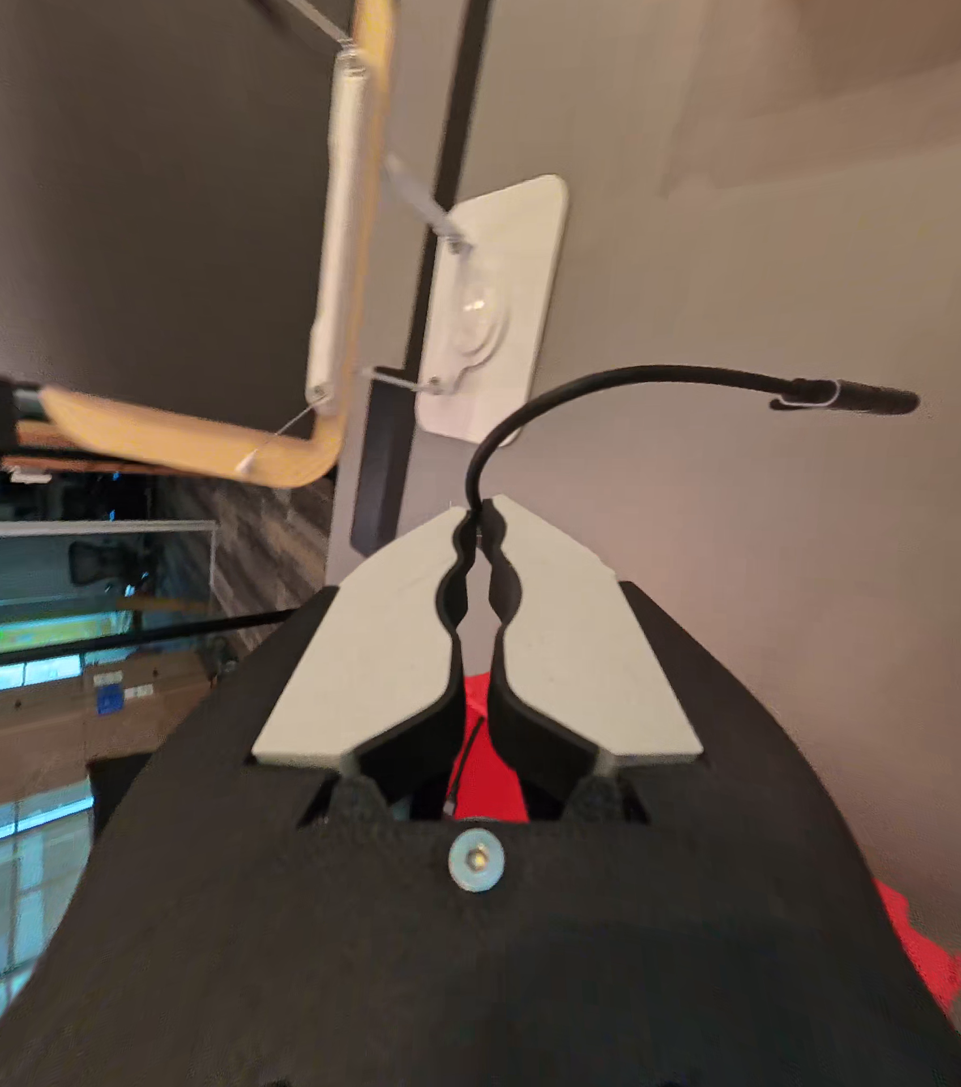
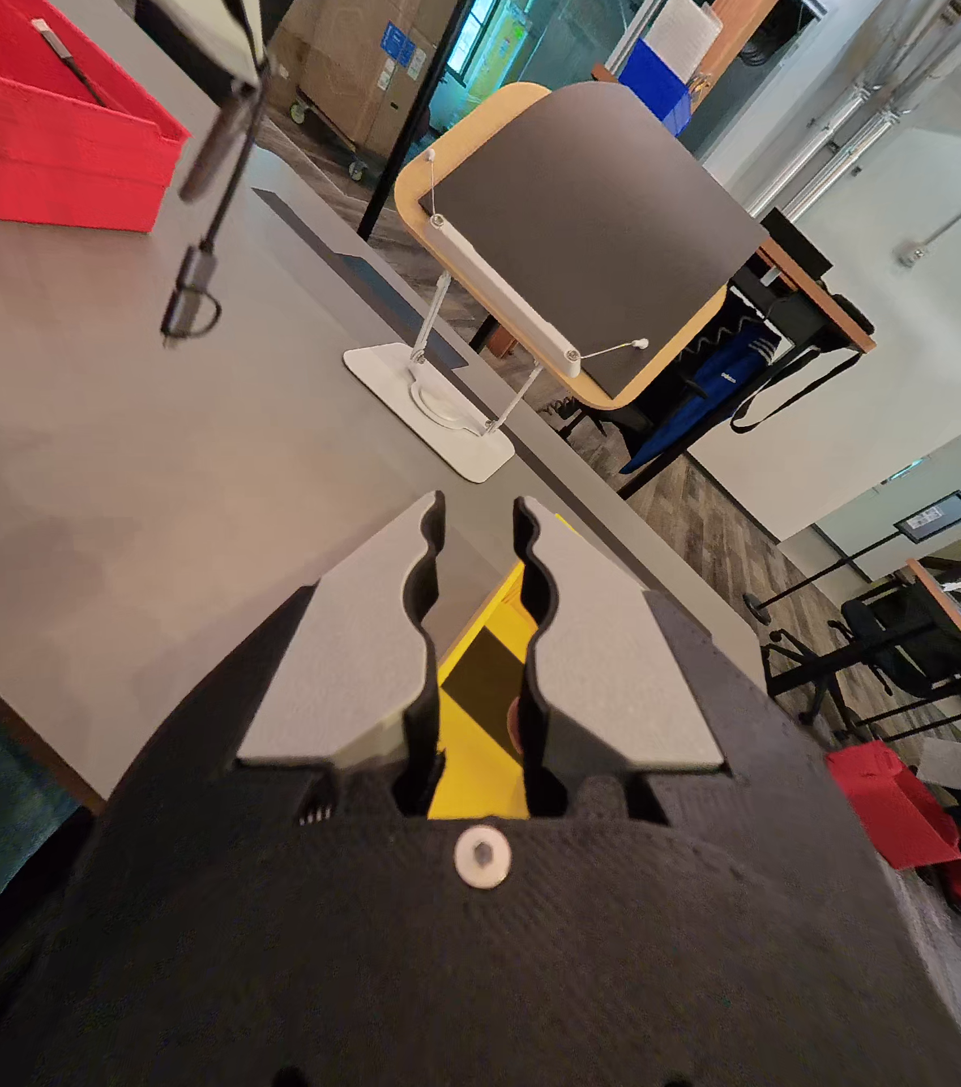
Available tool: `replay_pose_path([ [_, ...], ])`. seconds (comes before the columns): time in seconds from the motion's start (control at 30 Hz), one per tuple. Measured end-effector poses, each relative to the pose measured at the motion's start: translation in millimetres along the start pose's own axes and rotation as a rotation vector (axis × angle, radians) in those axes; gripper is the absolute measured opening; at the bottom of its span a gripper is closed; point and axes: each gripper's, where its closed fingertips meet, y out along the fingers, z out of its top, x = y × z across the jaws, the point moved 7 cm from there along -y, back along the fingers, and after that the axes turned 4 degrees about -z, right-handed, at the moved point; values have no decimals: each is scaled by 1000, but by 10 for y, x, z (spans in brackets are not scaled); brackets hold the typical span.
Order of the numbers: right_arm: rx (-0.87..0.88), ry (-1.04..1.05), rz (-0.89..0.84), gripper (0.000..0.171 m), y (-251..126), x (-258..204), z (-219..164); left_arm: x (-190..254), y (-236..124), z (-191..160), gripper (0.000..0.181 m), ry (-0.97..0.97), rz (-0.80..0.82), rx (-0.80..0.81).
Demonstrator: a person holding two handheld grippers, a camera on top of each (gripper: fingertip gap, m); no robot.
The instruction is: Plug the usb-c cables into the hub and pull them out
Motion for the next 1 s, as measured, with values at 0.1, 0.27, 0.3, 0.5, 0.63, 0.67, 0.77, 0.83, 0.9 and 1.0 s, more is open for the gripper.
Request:
replay_pose_path([
  [0.1, -8, 9, 16, 21, -11, -37, -46, 282, 259, 115, 1, 89, -108, -18],
  [0.27, -14, 18, 44, 20, 3, -104, -72, 704, 683, 241, 1, 165, -236, -26],
  [0.3, -13, 19, 50, 20, 8, -123, -68, 755, 771, 253, 1, 185, -235, -38],
  [0.5, -24, 22, 82, 20, 43, -238, -76, 996, 1115, 489, 1, 241, -260, -20],
  [0.63, -40, 27, 105, 20, 62, -302, -113, 1156, 1315, 603, 1, 234, -313, -18],
  [0.67, -44, 27, 110, 20, 67, -316, -124, 1204, 1369, 612, 1, 247, -315, -28],
  [0.77, -52, 29, 125, 20, 72, -358, -152, 1347, 1502, 619, 0, 275, -331, -51],
  [0.83, -57, 29, 133, 20, 72, -379, -173, 1423, 1555, 614, 0, 271, -348, -54],
  [0.9, -61, 29, 138, 20, 69, -391, -191, 1456, 1583, 604, 0, 252, -361, -47],
  [1.0, -62, 32, 140, 20, 57, -394, -203, 1453, 1512, 566, 22, 212, -409, -57],
])
